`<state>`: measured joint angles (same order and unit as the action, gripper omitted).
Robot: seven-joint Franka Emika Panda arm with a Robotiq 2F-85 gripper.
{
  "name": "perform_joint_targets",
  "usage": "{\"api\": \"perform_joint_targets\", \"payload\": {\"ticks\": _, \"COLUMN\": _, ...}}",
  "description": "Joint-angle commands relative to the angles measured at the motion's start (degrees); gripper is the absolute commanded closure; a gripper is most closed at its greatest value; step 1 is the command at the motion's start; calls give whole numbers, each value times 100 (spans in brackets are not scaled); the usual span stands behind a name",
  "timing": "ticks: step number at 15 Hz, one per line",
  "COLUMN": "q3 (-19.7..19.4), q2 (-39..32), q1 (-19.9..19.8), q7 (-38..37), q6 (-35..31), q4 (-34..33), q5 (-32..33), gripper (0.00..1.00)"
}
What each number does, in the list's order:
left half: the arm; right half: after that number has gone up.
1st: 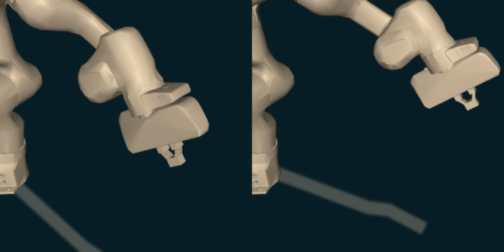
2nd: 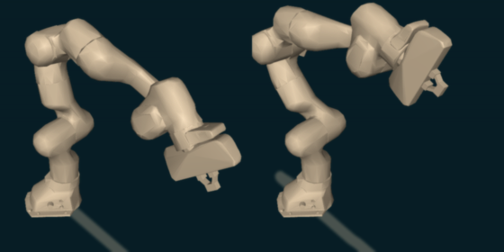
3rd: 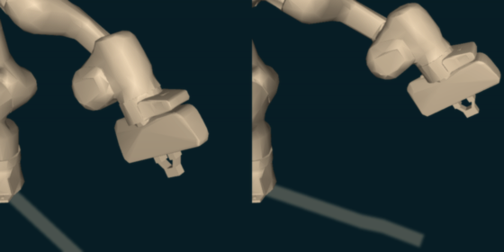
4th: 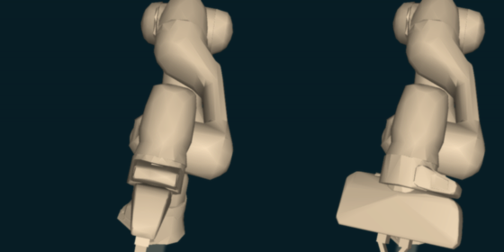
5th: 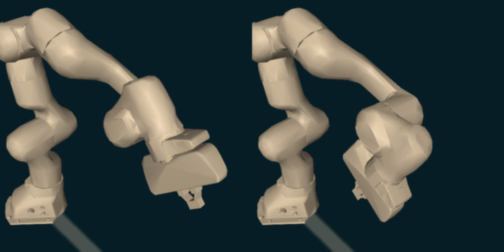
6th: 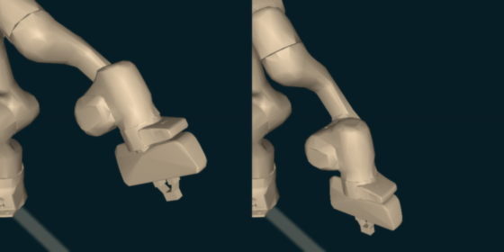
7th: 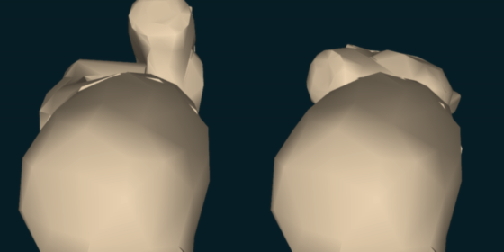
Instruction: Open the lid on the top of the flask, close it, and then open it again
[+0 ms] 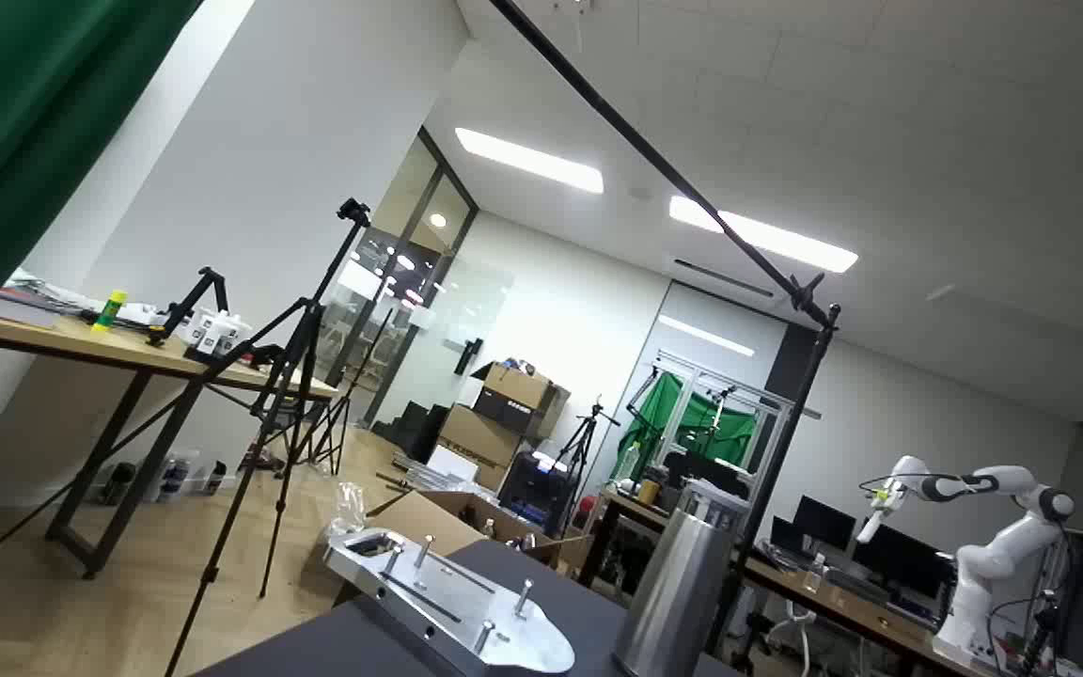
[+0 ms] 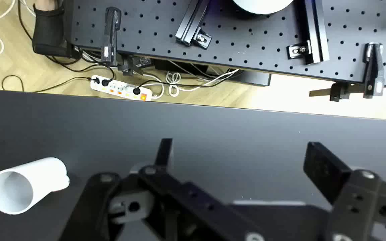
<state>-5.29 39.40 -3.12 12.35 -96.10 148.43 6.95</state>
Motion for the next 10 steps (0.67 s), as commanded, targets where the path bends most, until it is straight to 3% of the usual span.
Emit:
{"api": "perform_joint_targets", "payload": {"ticks": 1, "q3": -40, "q2": -2, "q1": 50, "q7": -26, "q6": 10, "q4": -8, "q5": 20, "gripper": 0}}
{"api": "perform_joint_targets", "payload": {"ticks": 10, "q3": -32, "q2": -61, "q1": 82, "q7": -1, "q6": -83, "q4": -56, "q5": 16, "gripper": 0}}
